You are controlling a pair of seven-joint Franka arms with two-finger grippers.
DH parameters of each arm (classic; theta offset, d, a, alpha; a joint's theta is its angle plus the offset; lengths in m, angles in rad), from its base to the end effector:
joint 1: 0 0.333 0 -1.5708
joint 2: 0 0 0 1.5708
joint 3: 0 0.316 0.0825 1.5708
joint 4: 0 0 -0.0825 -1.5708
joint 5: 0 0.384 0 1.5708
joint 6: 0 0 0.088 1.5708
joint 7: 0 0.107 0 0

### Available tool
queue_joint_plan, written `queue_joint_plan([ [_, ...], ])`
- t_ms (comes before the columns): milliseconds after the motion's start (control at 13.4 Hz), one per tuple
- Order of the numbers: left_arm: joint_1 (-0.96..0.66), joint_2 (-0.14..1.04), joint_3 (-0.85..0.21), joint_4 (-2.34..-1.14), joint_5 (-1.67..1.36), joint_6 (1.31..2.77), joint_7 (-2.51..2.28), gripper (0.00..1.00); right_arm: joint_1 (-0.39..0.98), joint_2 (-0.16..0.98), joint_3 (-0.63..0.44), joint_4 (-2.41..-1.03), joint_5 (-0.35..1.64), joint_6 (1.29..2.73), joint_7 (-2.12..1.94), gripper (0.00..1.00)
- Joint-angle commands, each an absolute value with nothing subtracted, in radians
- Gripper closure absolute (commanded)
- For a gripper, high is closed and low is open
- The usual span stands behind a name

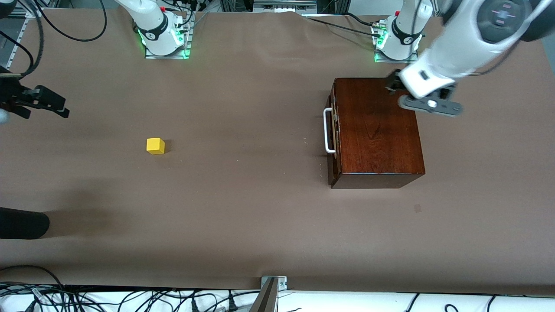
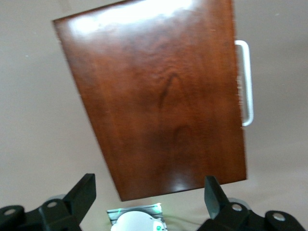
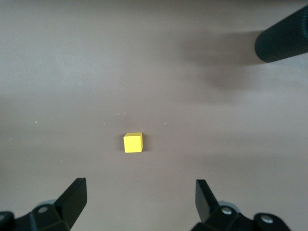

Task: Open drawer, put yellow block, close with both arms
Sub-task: 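Move the left gripper to the white drawer handle of the wooden box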

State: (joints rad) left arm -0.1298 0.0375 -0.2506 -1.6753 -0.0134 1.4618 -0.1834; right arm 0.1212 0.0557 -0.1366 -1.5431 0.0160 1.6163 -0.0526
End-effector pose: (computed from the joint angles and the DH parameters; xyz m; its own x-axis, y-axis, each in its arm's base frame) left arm 0.5058 -0.2017 0.5482 0.9506 -0.1876 -0.2472 -0.1993 -0.9797 -0.0229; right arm 0.5758 -0.0050 0.6105 0.9992 0.0368 0.0184 0.0370 -0.9993 -0.0075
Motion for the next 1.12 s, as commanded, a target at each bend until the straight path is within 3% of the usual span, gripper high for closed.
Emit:
queue_joint_plan([
  [0, -0.13, 0.144, -0.36, -1.548, -0.038, 1.442, -0.343, 0.0, 0.126, 0.044, -0.126, -1.532, 0.017, 1.577, -0.052, 0.0],
  [224, -0.147, 0.23, -0.451, -1.483, -0.026, 1.453, -0.524, 0.0, 0.127, 0.043, -0.124, -1.531, 0.017, 1.572, -0.054, 0.0],
  [1044, -0.351, 0.489, -0.451, -1.515, 0.276, 1.704, -0.744, 0.0, 0.133, 0.037, -0.106, -1.531, 0.015, 1.546, -0.054, 0.0],
])
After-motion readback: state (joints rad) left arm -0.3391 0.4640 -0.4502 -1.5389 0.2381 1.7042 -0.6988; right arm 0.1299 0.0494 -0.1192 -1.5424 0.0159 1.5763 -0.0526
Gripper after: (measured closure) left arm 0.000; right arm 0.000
